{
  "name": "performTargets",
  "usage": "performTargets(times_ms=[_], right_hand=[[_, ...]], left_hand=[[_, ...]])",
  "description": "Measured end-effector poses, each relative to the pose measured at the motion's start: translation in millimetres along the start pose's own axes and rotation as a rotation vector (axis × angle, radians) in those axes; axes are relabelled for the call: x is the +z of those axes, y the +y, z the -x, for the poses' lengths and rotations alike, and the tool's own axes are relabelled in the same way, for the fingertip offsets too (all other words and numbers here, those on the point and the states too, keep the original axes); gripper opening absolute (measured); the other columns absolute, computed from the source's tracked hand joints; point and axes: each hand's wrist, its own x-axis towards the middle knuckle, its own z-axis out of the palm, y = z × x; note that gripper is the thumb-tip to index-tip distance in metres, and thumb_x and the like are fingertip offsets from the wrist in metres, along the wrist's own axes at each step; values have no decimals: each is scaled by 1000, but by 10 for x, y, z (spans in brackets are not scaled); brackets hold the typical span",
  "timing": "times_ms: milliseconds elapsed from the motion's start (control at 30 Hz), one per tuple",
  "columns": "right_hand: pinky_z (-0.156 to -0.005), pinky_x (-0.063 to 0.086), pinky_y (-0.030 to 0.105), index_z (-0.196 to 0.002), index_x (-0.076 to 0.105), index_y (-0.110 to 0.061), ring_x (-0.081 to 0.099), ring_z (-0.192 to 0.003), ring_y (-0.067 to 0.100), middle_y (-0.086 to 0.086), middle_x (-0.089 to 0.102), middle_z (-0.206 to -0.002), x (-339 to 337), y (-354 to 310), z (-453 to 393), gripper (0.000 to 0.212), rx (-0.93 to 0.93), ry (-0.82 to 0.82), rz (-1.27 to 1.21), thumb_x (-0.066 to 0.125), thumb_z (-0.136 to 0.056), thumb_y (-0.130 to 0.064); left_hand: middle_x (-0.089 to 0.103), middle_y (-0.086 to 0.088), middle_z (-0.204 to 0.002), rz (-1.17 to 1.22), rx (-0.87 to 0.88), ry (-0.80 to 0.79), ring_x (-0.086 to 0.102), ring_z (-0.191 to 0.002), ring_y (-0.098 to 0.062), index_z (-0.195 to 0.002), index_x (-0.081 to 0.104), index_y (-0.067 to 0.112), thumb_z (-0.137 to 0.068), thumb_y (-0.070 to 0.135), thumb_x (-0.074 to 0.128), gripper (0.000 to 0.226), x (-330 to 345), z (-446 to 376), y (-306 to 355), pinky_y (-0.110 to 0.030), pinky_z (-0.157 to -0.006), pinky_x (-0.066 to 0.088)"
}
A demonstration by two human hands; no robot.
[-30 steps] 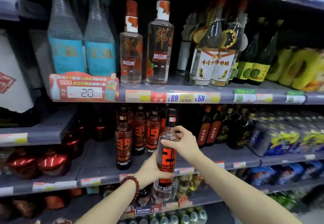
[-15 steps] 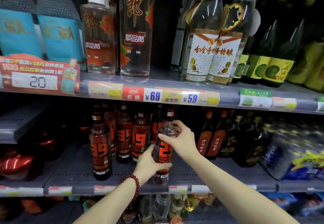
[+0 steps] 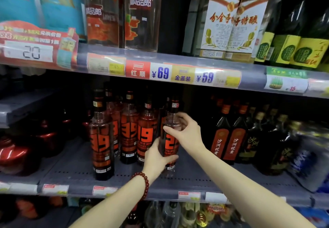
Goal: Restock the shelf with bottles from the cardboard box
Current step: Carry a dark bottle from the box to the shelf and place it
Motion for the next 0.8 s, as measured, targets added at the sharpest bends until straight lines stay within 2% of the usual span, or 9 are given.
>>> performTargets(times_ms=[67,133,233,367,500,633,733,800], right_hand=[[-87,51,18,-103,57,-41,63,-95,-5,-17,68,-97,2,28,-21,48,-10,30,-10,84,-63,-38],[-89,53,23,-102,57,-42,65,-96,-1,-14,70,-97,15,52,-46,46,-21,49,-17,83,-64,-38],[-90,54,24,-99,59,-44,65,-93,-4,-16,70,-94,55,67,-90,43,-35,69,-19,83,-65,-36],[-91,55,30,-110,63,-32,66,-96,0,-13,71,-99,69,112,-95,50,-16,77,-47,82,-65,-39],[-92,54,28,-111,59,-39,65,-99,-1,-16,70,-102,57,128,11,51,-16,66,-75,82,-65,-41],[-92,50,22,-122,55,-36,62,-103,-1,-18,66,-110,83,99,90,58,12,58,-78,81,-70,-38],[-86,46,13,-129,51,-31,59,-100,-2,-17,62,-110,75,11,110,62,33,45,-16,79,-74,-35],[-91,49,21,-130,51,-24,60,-104,8,-6,63,-115,45,-80,88,63,54,41,63,80,-74,-32]], left_hand=[[65,7,-121,8,14,8,59,-115,-10,-135,47,21,-67,26,85,79,32,-43,3,-32,-101,47],[64,4,-123,3,29,29,58,-117,-12,-138,44,20,-70,23,84,79,70,-76,8,-35,-104,46],[63,4,-125,-9,41,62,57,-118,-12,-140,41,18,-74,22,81,78,129,-109,9,-34,-104,46],[61,3,-127,-24,65,86,56,-119,-12,-141,38,19,-77,23,79,76,170,-104,-9,-30,-103,45],[58,1,-131,-46,65,72,55,-121,-14,-142,35,19,-78,26,78,78,161,-55,-24,-36,-104,47],[55,-2,-134,-72,48,51,52,-125,-18,-144,32,16,-79,28,77,80,130,-27,26,-40,-105,46],[61,-5,-125,-116,1,36,59,-116,-22,-137,38,14,-78,25,78,72,103,-59,118,-38,-97,50],[62,-9,-122,-141,-67,17,61,-111,-25,-135,39,13,-79,25,76,69,67,-86,225,-37,-93,52]])
